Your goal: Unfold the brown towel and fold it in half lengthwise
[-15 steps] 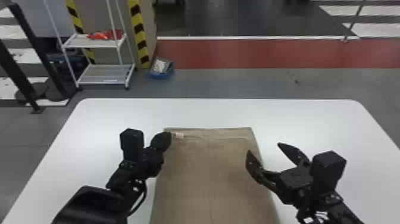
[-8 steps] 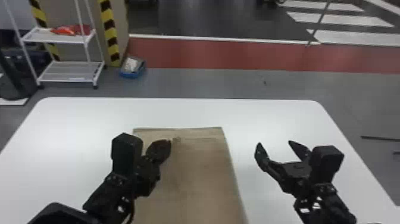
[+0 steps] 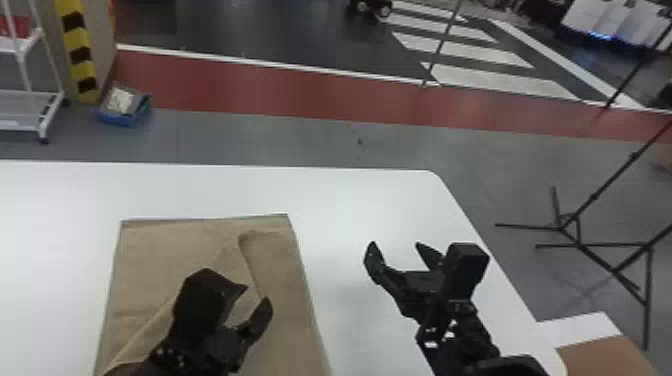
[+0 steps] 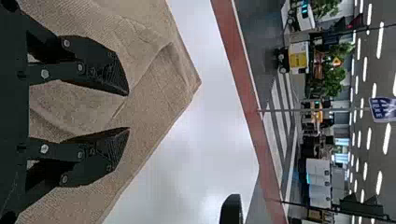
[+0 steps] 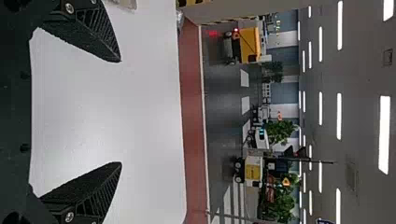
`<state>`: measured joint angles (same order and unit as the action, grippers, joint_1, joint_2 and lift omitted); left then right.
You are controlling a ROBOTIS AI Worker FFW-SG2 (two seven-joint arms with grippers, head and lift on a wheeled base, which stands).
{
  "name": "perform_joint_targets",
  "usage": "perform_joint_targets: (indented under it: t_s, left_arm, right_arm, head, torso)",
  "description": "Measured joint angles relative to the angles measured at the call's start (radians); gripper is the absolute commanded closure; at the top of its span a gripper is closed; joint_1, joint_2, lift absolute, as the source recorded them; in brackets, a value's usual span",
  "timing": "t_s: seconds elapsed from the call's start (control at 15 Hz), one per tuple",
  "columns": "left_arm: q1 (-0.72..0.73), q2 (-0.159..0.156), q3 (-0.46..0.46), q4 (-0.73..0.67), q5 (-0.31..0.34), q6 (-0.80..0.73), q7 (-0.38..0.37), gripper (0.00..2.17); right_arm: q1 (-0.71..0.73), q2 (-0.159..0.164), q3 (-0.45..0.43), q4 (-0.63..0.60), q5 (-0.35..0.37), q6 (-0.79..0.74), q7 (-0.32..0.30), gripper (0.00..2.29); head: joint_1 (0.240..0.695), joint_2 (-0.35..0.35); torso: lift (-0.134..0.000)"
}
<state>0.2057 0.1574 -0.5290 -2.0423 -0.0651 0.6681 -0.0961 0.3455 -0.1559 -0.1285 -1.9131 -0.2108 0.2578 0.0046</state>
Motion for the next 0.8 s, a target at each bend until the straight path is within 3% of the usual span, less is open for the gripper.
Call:
perform_joint_targets:
  t_s: [0.2,0.33,0.53,0.8]
  left_arm:
    - [0.047,0.012,0.115,-0.054,0.057,-0.135,0.011,0.03]
    - [0.082,0.022,0.209,-0.053,0.101,-0.305,0.047,0.04]
    - [0.095,0.023,0.323,0.02,0.137,-0.491,0.106,0.12]
    - [0.093,0.023,0.397,0.075,0.193,-0.561,0.108,0.13]
  right_arm:
    - [-0.003,0.004,0.024,0.0,0.006,0.023,0.0,0.13]
    - [-0.005,0.004,0.052,-0.006,0.012,0.045,0.013,0.15]
    - [0.002,0.0,0.132,-0.017,0.0,0.063,0.085,0.19]
    - [0.01,-0.004,0.245,-0.002,0.001,0.069,0.221,0.22]
  head:
    - [0.695,-0.348]
    - [0.695,-0.294]
    - [0.695,-0.124]
    - [0.695,0.029]
  torso:
    - [-0.108]
    - [-0.108]
    - [-0.108]
    - [-0.108]
